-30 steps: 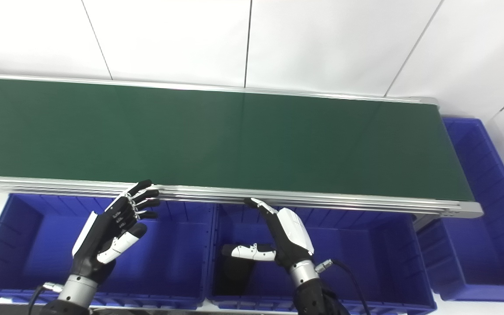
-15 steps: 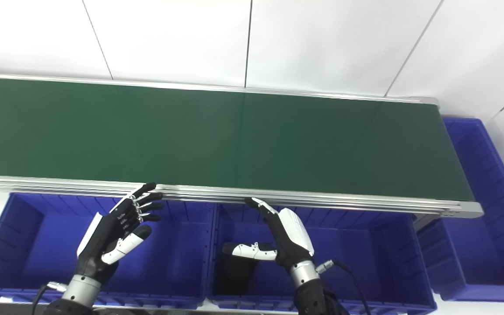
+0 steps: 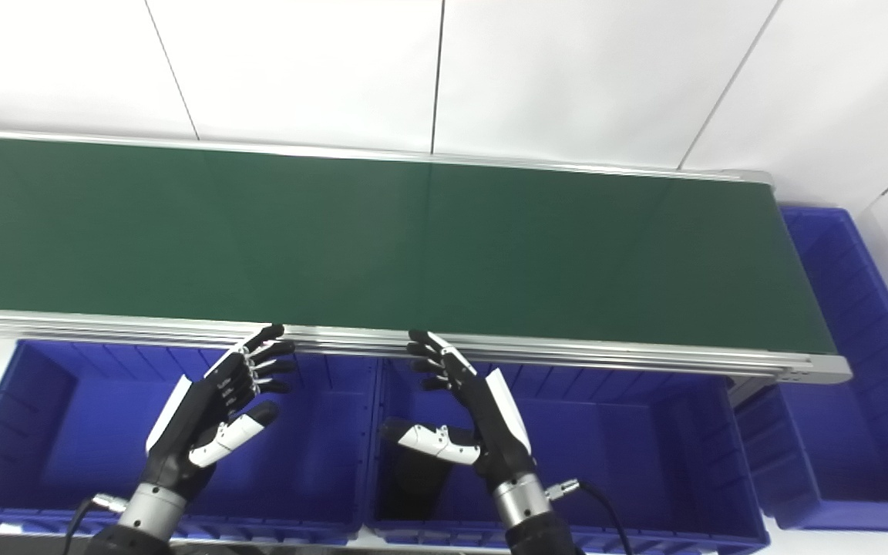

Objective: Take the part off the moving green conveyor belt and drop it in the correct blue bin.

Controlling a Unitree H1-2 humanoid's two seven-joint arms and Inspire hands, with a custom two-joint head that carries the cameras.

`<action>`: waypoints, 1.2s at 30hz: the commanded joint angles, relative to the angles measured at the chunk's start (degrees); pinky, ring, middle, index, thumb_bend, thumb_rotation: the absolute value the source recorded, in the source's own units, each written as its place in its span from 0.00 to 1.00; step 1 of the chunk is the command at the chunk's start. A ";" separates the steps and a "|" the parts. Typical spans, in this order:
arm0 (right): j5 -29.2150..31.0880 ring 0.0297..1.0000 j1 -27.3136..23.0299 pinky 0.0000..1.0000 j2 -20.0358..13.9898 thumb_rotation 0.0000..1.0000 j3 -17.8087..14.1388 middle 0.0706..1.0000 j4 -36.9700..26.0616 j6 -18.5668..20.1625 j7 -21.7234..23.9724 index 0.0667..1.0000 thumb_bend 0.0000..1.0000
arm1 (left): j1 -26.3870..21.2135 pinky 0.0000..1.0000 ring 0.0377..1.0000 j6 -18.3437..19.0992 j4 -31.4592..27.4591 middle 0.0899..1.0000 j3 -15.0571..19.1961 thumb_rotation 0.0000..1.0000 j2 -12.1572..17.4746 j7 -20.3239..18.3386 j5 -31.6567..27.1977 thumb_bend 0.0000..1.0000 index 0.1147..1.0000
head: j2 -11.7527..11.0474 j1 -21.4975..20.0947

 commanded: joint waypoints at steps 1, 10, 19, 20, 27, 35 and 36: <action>0.66 0.80 -0.55 0.74 0.46 0.59 -0.07 0.84 -0.68 -3.53 0.41 0.88 0.88 | -0.26 0.68 0.76 -2.31 -1.05 0.82 -0.26 0.61 0.01 0.19 0.23 0.76 0.88 | -0.23 0.42; 0.12 0.81 -1.03 0.74 -0.34 0.55 -0.70 0.85 1.34 -3.04 0.68 0.89 0.86 | -0.38 0.69 0.78 -3.23 -0.10 0.83 -0.63 0.61 0.00 -0.20 0.14 0.75 0.89 | -1.09 0.77; -0.21 0.81 -1.45 0.74 -0.63 0.54 -1.13 0.85 3.08 -4.82 0.28 0.88 0.86 | -0.54 0.69 0.78 -3.07 0.39 0.83 -0.94 0.62 -0.20 -0.12 0.47 0.77 0.89 | -1.86 1.73; -0.20 0.80 -1.45 0.74 -0.62 0.55 -1.24 0.85 3.32 -5.26 0.13 0.88 0.86 | -0.52 0.69 0.78 -3.01 0.38 0.83 -0.99 0.61 -0.22 -0.14 0.45 0.76 0.89 | -1.89 1.76; 0.80 0.78 -0.50 0.72 0.27 0.57 -2.64 0.82 3.71 -8.81 -1.16 0.86 0.79 | -0.81 0.70 0.80 -3.29 1.01 0.84 -1.42 0.62 0.12 -0.26 0.96 0.76 0.89 | -2.37 1.93; 2.10 0.76 0.57 0.71 1.42 0.61 -3.91 0.79 4.54 -13.02 -1.93 0.84 0.75 | -1.16 0.70 0.80 -3.88 1.74 0.85 -1.52 0.62 0.30 -0.30 1.22 0.77 0.89 | -3.38 2.06; 2.22 0.76 0.65 0.71 1.53 0.61 -4.00 0.79 4.67 -13.50 -2.02 0.84 0.75 | -1.19 0.70 0.80 -3.89 1.79 0.85 -1.51 0.62 0.35 -0.34 1.20 0.77 0.89 | -3.49 2.09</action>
